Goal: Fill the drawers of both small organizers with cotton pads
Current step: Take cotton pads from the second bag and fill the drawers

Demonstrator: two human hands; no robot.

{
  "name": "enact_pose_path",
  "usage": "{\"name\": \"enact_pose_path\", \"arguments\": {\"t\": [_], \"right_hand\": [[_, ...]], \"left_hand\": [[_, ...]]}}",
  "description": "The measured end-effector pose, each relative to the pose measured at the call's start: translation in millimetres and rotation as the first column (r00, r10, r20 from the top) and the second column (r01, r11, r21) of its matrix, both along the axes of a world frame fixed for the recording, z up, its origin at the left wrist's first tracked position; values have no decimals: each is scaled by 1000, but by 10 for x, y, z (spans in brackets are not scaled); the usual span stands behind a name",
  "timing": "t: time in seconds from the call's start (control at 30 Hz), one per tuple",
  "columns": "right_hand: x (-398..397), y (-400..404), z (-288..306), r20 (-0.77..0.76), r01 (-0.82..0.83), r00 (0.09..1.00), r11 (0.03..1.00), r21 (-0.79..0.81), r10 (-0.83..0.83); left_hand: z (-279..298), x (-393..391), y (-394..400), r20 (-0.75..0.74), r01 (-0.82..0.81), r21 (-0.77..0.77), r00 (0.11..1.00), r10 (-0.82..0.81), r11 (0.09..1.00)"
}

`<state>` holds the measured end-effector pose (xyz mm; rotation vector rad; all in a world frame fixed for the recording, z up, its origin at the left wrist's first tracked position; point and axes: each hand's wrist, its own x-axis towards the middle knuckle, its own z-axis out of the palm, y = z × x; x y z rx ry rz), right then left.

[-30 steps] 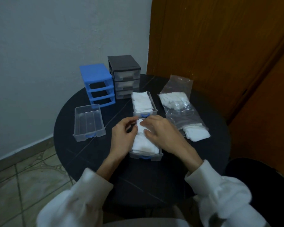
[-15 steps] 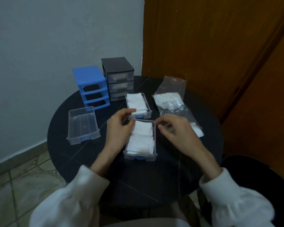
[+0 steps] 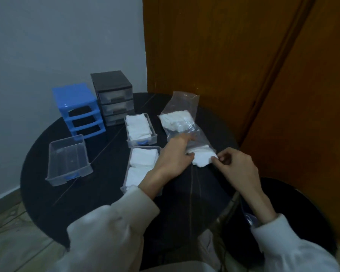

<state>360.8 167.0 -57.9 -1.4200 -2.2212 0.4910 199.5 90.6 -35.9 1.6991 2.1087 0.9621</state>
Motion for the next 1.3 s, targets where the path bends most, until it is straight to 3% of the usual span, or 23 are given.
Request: {"name": "enact_pose_path", "arguments": {"t": [0.13, 0.37, 0.7, 1.0, 1.13, 1.3], "right_hand": [[-154, -78, -53, 144, 78, 986, 996, 47, -84], [-345, -149, -85, 73, 152, 985, 988, 31, -153], [-178, -37, -71, -301, -6, 953, 989, -148, -40], [-121, -19, 30, -483, -249, 867, 947, -203, 124], [-246, -97, 99, -608, -350, 773, 921, -170, 181], [-540, -235, 214, -695, -443, 684, 883, -156, 221]], "left_hand": [[-95, 14, 45, 4, -12, -34, 1000, 12, 999], [-106, 20, 46, 84, -37, 43, 996, 34, 998], [-98, 27, 65, 154, -57, 36, 987, 51, 998], [-67, -28, 26, 182, -46, 53, 983, 36, 998], [-13, -143, -126, 309, -101, 140, 950, 53, 985], [158, -367, -456, 601, -111, 156, 799, -5, 982]]}}
